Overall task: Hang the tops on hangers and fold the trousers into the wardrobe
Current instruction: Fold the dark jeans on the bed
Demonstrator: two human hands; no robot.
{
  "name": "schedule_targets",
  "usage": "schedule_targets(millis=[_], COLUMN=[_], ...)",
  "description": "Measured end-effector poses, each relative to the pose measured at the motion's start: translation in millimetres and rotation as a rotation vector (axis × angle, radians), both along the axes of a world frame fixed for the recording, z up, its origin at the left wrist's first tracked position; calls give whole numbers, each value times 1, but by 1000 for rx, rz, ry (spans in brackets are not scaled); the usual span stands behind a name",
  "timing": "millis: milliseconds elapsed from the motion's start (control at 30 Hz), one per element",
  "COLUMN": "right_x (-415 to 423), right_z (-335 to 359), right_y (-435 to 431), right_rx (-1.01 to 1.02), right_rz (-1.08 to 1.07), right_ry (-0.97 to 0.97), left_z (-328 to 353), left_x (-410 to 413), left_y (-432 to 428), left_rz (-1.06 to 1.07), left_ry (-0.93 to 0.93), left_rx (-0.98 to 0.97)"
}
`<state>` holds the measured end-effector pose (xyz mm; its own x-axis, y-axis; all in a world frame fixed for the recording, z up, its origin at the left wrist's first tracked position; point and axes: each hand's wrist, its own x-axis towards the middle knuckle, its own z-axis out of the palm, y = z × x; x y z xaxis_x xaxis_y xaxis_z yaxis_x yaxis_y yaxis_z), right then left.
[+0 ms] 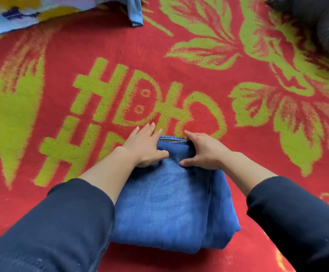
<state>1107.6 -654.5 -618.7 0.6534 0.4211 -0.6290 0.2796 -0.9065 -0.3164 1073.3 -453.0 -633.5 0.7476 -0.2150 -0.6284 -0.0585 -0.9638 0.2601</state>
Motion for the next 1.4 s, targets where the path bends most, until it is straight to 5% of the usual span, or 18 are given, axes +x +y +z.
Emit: schedule_targets(millis=[167, 400, 667, 1400], right_x=[-6, -51, -145, -753], right_z=[13, 75, 153, 130], right_y=[18, 52, 145, 487], right_rx=[-62, 92, 288, 365], right_rz=[-30, 290, 629, 1368], right_ry=[26, -71, -159, -77], left_z=[25, 86, 157, 161], left_x=[-19, -106, -264, -934], left_y=[0, 36, 104, 301], left_rz=[-5, 11, 589, 1375], left_ry=[-75, -270, -263, -404], left_rx=[30, 9, -284, 68])
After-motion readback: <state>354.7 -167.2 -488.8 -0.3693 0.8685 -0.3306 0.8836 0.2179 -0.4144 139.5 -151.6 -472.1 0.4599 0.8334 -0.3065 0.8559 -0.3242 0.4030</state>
